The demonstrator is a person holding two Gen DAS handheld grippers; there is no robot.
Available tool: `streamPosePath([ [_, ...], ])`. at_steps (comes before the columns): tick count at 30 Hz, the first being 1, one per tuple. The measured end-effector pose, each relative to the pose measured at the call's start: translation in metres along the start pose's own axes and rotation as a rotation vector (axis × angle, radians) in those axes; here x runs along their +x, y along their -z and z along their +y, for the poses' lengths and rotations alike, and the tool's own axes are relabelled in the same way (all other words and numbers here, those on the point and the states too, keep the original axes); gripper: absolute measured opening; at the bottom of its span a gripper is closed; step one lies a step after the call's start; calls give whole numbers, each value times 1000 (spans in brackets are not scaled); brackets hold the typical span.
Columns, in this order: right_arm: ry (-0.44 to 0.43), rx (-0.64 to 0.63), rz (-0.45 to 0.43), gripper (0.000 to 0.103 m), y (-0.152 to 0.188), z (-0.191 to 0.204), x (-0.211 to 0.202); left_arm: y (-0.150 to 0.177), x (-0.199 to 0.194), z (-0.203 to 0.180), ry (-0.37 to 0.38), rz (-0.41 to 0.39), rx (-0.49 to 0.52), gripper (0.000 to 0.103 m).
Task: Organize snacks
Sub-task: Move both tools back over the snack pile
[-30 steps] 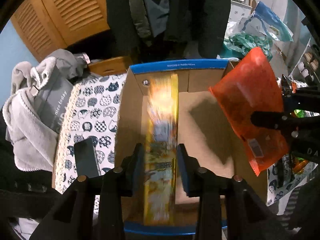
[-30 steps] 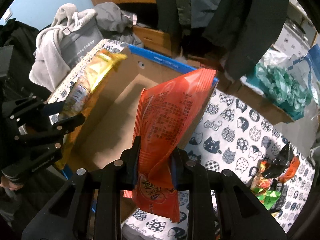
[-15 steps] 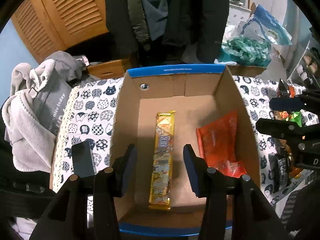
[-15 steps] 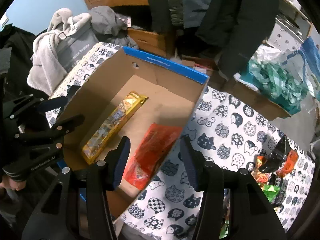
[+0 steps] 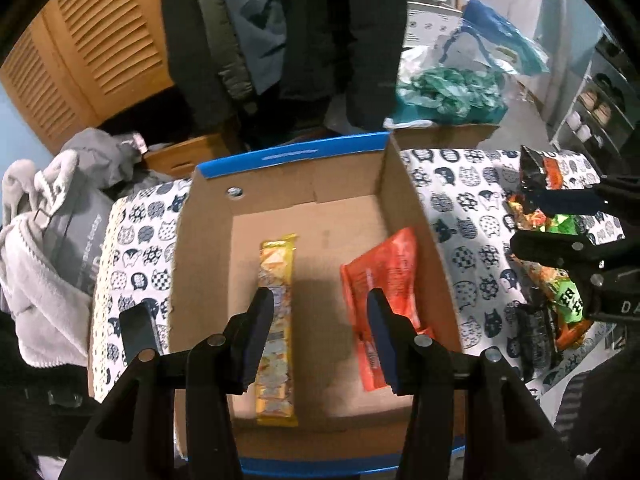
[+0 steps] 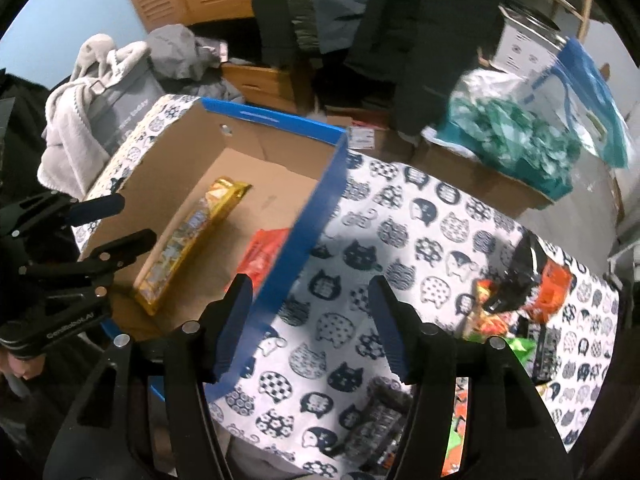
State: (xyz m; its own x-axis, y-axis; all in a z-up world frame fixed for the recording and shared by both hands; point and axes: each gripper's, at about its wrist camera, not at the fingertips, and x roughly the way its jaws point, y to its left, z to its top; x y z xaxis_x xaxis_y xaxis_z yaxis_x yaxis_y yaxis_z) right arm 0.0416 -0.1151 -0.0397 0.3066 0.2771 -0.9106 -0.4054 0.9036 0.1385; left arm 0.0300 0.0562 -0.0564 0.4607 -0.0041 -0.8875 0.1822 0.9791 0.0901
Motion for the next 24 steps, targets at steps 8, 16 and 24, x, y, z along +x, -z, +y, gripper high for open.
streamPosePath([
  [8, 37, 64, -15, 60, 19, -38, -16, -4, -3, -35, 25, -1, 63, 52],
  [16, 86, 131, -30, 60, 44, -77, -33, -12, -4, -70, 63, 6, 107, 52],
  [24, 123, 217, -42, 60, 77, -120, -48, -16, -2, -115, 103, 31, 162, 52],
])
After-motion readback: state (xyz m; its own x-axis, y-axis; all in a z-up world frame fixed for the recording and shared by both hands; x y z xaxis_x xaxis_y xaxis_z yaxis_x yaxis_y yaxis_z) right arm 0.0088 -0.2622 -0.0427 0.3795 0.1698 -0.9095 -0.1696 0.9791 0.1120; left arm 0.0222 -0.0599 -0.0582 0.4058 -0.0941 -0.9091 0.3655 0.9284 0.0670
